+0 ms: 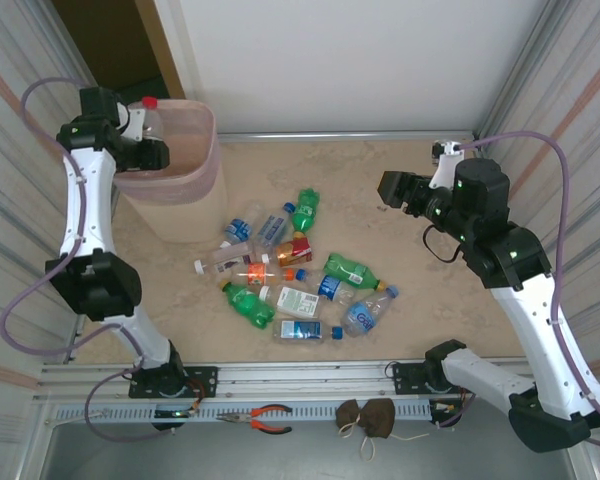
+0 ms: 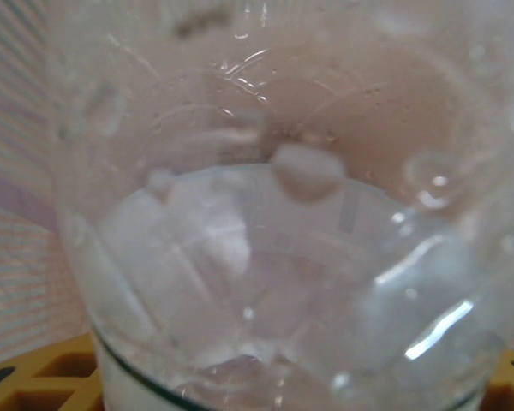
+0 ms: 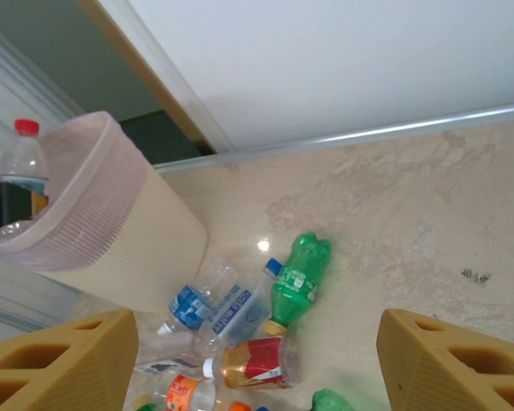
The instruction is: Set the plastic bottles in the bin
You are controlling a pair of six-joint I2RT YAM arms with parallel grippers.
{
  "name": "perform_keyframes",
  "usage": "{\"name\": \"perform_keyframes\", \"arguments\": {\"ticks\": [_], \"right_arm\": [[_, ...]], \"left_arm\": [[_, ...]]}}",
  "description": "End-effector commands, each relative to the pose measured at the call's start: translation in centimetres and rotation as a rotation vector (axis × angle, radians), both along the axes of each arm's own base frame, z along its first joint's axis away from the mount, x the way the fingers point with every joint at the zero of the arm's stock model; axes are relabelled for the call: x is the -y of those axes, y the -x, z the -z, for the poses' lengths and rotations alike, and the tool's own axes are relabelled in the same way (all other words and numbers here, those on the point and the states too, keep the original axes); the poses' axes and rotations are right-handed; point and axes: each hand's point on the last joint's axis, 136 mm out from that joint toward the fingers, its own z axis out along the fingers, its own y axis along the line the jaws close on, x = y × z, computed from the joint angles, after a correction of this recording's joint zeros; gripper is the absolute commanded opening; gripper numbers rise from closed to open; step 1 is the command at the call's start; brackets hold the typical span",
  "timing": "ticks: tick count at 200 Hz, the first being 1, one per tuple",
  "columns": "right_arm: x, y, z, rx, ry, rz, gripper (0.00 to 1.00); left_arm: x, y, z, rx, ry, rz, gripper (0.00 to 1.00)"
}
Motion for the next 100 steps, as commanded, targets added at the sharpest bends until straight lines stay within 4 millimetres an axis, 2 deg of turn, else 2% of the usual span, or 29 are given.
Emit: {"name": "perform_keyframes", "arguments": {"ticks": [1,62,100], "right_arm": [[-0.4,-0.2,0.1,0.015,0.014,-0.017,0.72],[-0.2,-0.4,1.3,-0.012,0.030,-0.001,0.72],[0.0,-0.5,2.0,-0.030,0.047,0.012,0.72]], "left_arm": [[-1.7,0.3,1.2,-0.057,-0.081,-0.021,0.58],[-2.5,-1.2,4.7,-0.149,-0.089,-0.033,0.65],[-2.2,-1.6,6.3,-0.180,-0.064,-0.023,0.68]]}}
